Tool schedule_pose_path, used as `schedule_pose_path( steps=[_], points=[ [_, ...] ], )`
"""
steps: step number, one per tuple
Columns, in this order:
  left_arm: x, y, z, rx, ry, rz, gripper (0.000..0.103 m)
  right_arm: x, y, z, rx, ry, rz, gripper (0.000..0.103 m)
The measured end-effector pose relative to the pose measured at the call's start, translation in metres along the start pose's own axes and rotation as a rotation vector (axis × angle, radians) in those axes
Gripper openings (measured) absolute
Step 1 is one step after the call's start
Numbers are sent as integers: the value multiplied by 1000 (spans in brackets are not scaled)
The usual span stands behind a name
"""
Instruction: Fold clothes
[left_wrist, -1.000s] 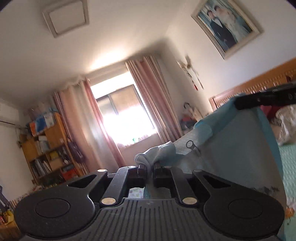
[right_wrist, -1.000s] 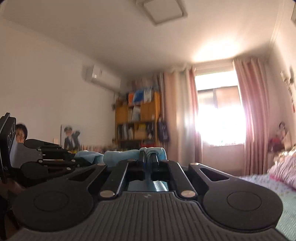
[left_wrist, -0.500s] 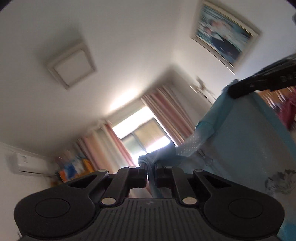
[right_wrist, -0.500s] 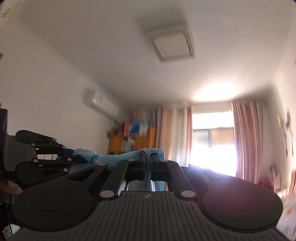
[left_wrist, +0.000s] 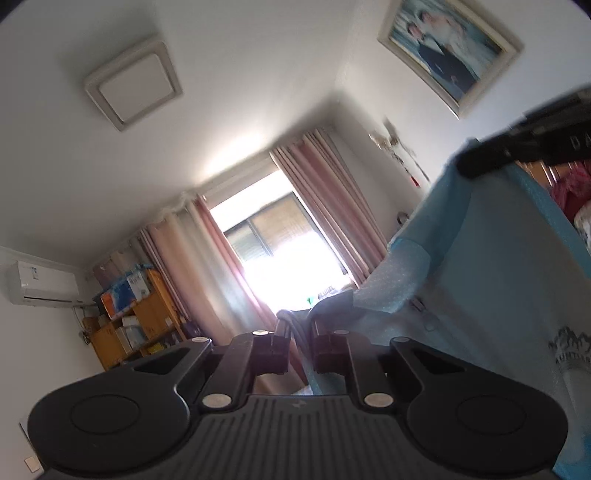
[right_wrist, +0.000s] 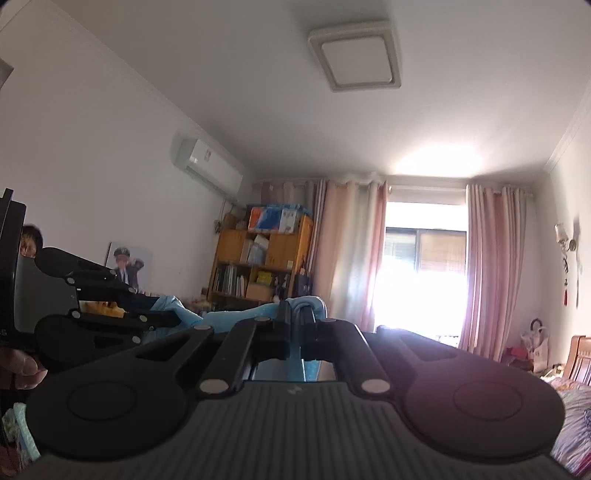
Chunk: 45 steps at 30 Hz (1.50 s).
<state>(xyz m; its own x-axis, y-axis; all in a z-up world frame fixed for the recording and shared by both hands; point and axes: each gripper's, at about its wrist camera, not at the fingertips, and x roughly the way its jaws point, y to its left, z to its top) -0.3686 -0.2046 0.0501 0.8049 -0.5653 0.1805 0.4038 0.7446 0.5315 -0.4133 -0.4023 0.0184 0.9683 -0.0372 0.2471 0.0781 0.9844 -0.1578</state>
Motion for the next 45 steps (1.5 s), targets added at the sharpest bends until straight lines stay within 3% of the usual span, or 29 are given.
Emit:
schedule_pose_path(
  steps=[2,5,10,15,24,28,30,33,34,35,37,39,40,41,43,45],
  points=[
    [-2,7,7,-11,-25,31,17,1,-3,8,11,-36,-8,5],
    [9,-9,-21,-15,45,0,17,9,-8,-2,33,-29,-7,5],
    [31,-39,-73,-19,176,-61,17,38,7,-43,66,112,6,5],
    [31,-51,-164,-161,352,-177,19,60,12,-73,103,207,2,4],
    [11,-67,-321,-363,624,-369,19,63,7,-109,149,275,-33,4],
    [22,-82,-335,-408,620,-477,19,53,13,-112,168,270,-16,4],
    [37,-85,-326,-449,598,-535,19,49,15,-110,177,262,5,4],
    [56,-88,-308,-491,528,-608,35,37,21,-104,187,248,31,4],
    [59,-89,-302,-498,500,-623,50,36,21,-102,194,247,36,4],
    [61,-90,-299,-515,483,-638,74,34,21,-101,198,247,40,4],
    [65,-91,-295,-554,454,-667,93,30,21,-98,197,249,40,4],
    [68,-93,-291,-593,424,-696,86,29,21,-98,189,255,30,4],
    [69,-96,-292,-612,435,-723,69,29,19,-100,196,260,26,4],
    [70,-101,-295,-618,462,-757,36,30,18,-102,204,265,22,4],
    [71,-113,-303,-613,512,-809,7,30,15,-107,220,275,14,4],
    [68,-121,-310,-606,532,-830,7,30,12,-111,232,280,8,4]
  ],
)
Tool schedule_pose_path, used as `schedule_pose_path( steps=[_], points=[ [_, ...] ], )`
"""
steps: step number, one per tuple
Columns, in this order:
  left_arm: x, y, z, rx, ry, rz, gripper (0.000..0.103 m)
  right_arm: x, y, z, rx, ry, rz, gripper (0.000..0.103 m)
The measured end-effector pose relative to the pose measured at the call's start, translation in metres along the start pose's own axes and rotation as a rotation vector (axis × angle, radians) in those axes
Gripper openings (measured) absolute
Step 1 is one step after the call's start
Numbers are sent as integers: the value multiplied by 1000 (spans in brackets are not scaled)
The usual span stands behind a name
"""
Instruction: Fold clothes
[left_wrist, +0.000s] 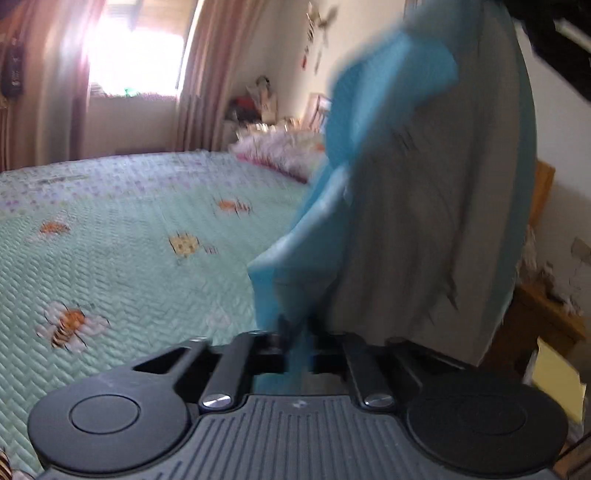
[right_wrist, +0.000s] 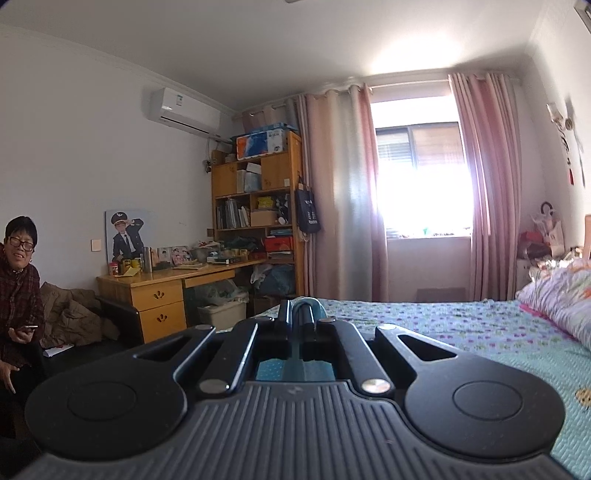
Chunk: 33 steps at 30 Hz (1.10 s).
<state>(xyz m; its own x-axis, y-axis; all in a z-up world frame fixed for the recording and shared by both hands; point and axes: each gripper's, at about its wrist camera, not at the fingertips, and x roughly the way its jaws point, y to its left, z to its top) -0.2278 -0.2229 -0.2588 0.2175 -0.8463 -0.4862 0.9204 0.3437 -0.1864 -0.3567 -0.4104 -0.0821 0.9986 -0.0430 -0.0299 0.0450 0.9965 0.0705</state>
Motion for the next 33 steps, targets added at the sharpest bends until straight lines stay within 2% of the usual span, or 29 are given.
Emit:
schedule_pose_path(
  steps=[1,7,9,10,11,12,14,18,19,21,22,23,28,30,33],
  points=[
    [0,0,-3,-6,-1,-7,1,0,-1,-1,5,1,-1,4],
    [-10,6,0,-60,-42,-11,2,-7,-6,-6,29,-6,-9,4],
    [-15,9,1,-83,-41,-8,38,-10,-10,-6,43,-13,-9,4],
    [-17,11,1,-96,-55,-25,72,-11,-11,-6,47,-14,-10,4],
    [-18,13,1,-109,-73,-47,94,-12,-12,-6,50,-15,-10,4],
    [-20,15,1,-122,-91,-69,101,-13,-12,-6,49,-15,-11,4],
    [-24,15,1,-145,-111,-99,102,-13,-11,-6,46,-11,-11,4],
    [-13,13,0,-174,-96,-174,102,-11,-6,-8,45,-5,-11,4],
    [-8,12,-1,-175,-91,-188,99,-11,-6,-8,46,-5,-12,4],
    [-2,9,-4,-179,-81,-207,66,-11,-5,-9,46,-5,-13,4],
    [2,9,-5,-181,-66,-198,20,-11,-5,-9,46,-5,-14,4],
    [4,9,-6,-181,-58,-174,7,-11,-4,-9,47,-5,-15,4],
    [-14,10,-1,-114,-106,-7,5,-11,-12,-17,51,3,-42,4],
    [-25,7,9,-49,-130,89,5,-13,-14,-23,36,3,-73,4],
    [-45,-8,29,62,-165,180,4,-14,-20,-34,38,19,-98,4]
  ],
)
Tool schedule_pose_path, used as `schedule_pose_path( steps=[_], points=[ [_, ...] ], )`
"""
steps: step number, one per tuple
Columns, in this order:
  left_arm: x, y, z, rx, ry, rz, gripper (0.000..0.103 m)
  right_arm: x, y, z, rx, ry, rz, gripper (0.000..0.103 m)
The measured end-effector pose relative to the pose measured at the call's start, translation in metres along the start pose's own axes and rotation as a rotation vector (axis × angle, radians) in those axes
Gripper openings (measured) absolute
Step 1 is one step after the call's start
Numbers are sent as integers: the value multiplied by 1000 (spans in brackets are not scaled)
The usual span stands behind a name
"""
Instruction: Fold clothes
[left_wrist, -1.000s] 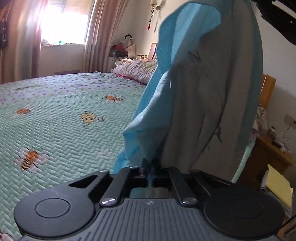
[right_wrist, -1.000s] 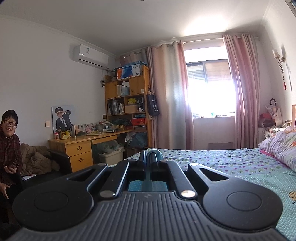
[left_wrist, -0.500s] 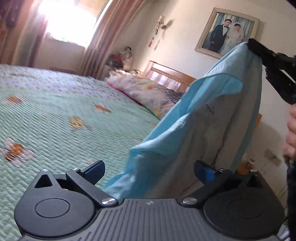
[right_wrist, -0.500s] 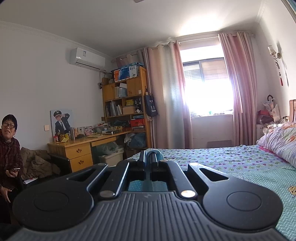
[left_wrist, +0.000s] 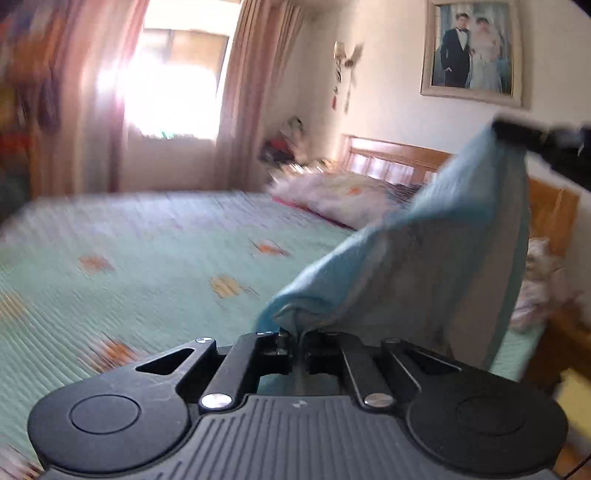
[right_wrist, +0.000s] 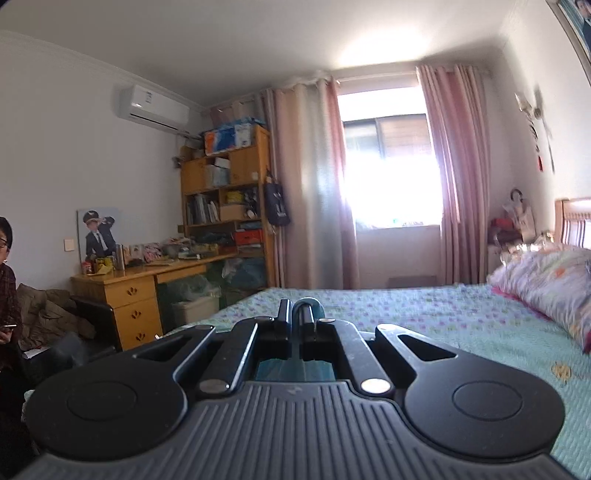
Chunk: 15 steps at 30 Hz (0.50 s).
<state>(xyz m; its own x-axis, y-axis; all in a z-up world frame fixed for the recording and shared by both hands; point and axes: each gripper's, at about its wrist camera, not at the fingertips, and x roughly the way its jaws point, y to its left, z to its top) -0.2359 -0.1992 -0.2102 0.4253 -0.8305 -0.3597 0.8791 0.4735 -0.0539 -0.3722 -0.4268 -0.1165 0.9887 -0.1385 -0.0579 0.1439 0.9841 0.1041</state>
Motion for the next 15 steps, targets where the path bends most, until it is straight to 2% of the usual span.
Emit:
schedule_pose_path(
  steps=[5,12,14,15],
  points=[
    [-32,-18,41,190,-71,131,5,1,-6,-4,45,3,7,4],
    [-76,-43,99,457,-171,314,6,-9,-3,37,10,-140,13,4],
    [-88,-50,115,533,-200,366,8,-13,0,39,-2,-168,19,4],
    [-83,-48,110,512,-180,342,8,-13,1,37,-4,-165,22,4]
  ],
)
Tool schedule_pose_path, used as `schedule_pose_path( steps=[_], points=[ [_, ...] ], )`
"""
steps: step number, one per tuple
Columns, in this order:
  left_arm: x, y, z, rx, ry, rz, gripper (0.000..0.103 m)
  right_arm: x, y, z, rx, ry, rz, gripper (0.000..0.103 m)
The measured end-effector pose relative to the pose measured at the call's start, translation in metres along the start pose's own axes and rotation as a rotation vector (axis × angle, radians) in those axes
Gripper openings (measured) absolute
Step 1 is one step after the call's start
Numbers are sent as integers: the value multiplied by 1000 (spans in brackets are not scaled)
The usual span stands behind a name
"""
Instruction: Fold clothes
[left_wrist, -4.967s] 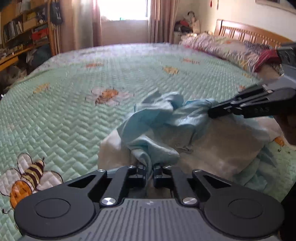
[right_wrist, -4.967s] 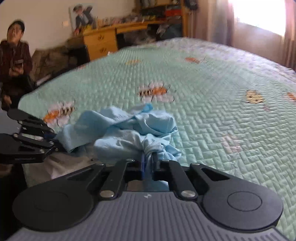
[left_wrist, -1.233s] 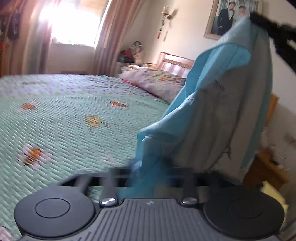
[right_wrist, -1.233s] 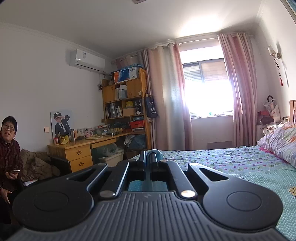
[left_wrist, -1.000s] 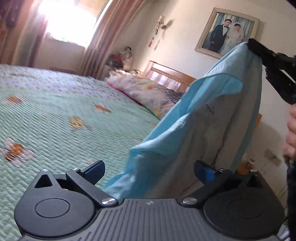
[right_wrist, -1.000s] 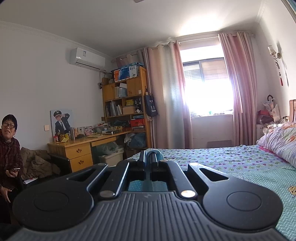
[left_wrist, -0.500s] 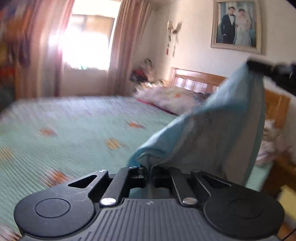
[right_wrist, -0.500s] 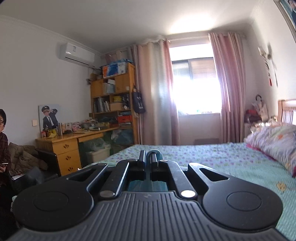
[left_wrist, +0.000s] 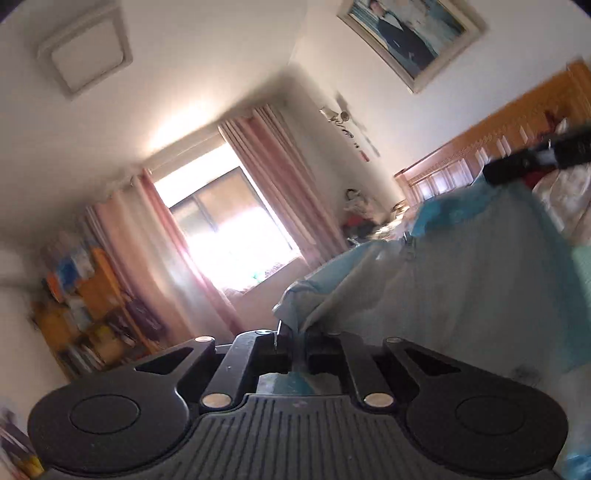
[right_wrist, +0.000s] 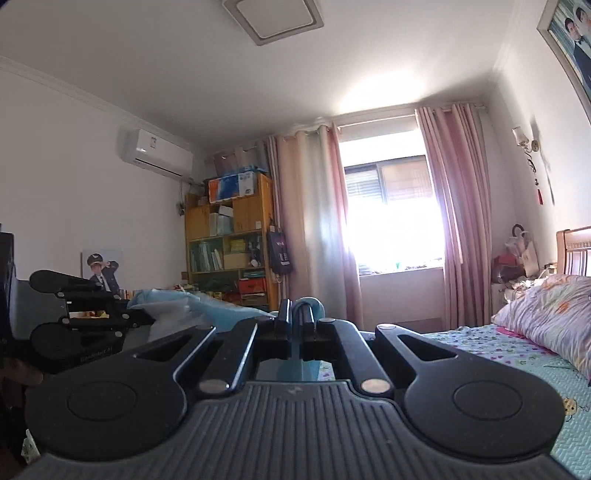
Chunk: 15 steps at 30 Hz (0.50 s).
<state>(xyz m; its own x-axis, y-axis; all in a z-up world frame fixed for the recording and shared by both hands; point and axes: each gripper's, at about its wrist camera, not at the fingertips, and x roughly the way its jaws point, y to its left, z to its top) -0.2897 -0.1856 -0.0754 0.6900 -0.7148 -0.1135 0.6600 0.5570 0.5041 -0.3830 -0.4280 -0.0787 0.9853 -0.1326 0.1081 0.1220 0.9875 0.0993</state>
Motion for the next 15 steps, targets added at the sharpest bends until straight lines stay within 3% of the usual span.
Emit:
schedule_pose_path(
  steps=[4,6,11,15],
  points=[
    [34,-35,-46,40,147,-58,9,11,-2,-18,3,73,-1,4],
    [42,-40,-57,15,179,-103,9,18,-5,-21,4,96,-7,3],
    [60,-29,-41,26,176,-98,13,36,-16,-7,-3,91,-26,3],
    [109,-10,-24,81,184,-55,16,67,-32,7,-29,86,-50,3]
  ],
)
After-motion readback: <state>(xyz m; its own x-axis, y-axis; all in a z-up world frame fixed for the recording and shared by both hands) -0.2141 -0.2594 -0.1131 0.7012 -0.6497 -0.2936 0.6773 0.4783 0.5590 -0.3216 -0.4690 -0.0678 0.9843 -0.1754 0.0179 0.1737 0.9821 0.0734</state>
